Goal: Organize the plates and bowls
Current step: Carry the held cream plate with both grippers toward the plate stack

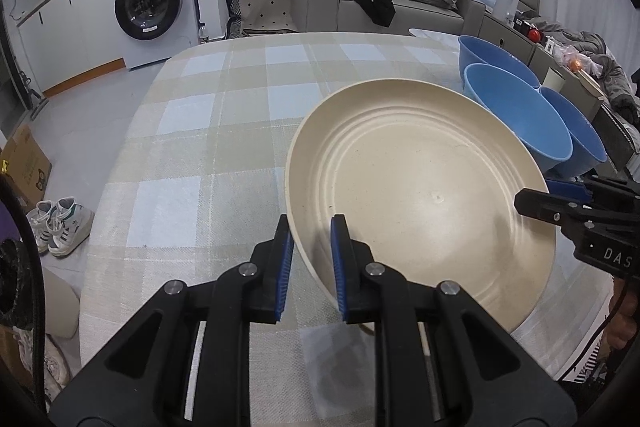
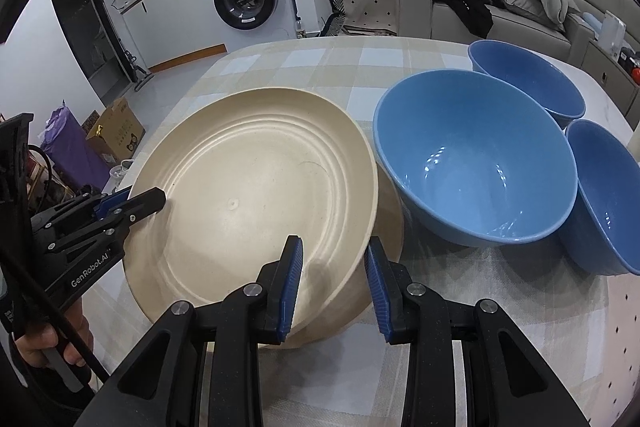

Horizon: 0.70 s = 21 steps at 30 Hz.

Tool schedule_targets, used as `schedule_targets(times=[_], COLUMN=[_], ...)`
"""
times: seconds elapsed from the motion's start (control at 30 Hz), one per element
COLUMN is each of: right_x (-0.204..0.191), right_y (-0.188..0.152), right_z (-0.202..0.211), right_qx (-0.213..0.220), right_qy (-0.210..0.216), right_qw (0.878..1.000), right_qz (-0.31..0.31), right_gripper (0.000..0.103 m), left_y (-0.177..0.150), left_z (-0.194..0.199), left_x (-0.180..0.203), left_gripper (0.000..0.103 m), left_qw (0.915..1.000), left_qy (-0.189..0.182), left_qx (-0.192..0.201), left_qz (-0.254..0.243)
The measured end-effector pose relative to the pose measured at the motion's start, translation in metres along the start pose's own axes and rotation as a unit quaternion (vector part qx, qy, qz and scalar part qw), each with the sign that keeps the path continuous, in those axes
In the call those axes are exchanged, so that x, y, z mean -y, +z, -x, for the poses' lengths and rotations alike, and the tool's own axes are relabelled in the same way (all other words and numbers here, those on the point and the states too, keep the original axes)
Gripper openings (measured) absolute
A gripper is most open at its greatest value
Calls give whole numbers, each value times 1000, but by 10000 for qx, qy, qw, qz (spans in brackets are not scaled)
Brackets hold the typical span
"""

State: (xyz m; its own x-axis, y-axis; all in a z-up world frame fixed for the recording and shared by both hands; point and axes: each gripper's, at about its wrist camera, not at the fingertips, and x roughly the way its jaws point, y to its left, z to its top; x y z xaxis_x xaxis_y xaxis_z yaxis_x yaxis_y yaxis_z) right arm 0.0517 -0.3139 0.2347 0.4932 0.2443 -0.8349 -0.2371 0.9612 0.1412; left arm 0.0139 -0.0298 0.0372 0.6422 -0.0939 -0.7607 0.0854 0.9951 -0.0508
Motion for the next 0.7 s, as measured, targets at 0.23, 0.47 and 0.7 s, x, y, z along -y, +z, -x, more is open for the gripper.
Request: schedule_targets(times=[0.23, 0.47, 0.7], right_x=[3, 3, 2], right_y=[-3, -7, -12], right_z=[-11, -20, -26], right_qx=[-114, -148, -157], right_qy=[-110, -302, -492], right_qw=[9999, 9994, 9986], right_qz=[-19, 50, 147], right_gripper=[34, 34, 34], left_y=[-3, -8, -10], left_z=[-20, -36, -46], left_x=[6, 14, 21], left_gripper=[16, 17, 18], left_qw=[9998, 9994, 9988], left_qy=[79, 145, 239], left_qx=[-115, -206, -186], left_qz=[-139, -222, -382])
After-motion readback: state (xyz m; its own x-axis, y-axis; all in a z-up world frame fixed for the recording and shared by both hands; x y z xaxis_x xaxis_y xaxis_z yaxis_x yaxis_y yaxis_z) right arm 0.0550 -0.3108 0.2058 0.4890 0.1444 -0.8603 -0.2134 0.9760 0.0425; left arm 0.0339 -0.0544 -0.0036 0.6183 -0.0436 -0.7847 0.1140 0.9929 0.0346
